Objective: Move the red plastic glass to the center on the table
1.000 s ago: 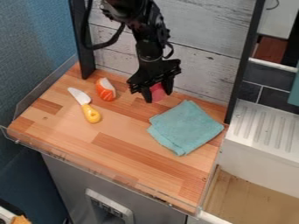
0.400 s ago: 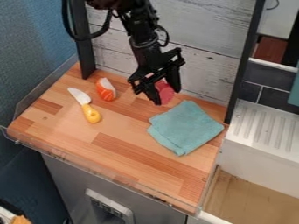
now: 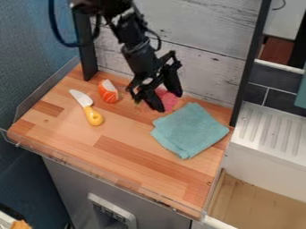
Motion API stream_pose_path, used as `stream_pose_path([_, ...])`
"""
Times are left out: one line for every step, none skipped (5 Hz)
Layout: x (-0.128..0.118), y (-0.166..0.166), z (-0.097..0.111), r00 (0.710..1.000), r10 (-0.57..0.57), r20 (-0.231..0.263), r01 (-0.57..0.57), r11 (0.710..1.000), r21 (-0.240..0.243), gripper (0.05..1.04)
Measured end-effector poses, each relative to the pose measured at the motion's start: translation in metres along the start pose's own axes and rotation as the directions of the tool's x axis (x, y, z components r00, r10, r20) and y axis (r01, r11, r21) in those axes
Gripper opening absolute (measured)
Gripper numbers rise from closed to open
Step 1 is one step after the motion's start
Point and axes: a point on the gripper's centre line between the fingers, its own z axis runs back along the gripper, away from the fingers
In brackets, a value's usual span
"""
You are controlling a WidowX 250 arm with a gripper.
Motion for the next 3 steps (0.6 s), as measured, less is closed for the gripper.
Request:
stream_pose_path([0.007,0.017,-0.003,0.996,0.090,-0.014,-0.090,0.996,0.008,0.626])
stream_pose_path([0.020,0.029,-0.007,0.989,0.147,-0.003,-0.147,0.989,0.009,0.626])
stream_pose_path([0.031,0.041,-0.013,0.982,0.191,0.007,-0.191,0.980,0.047,0.626])
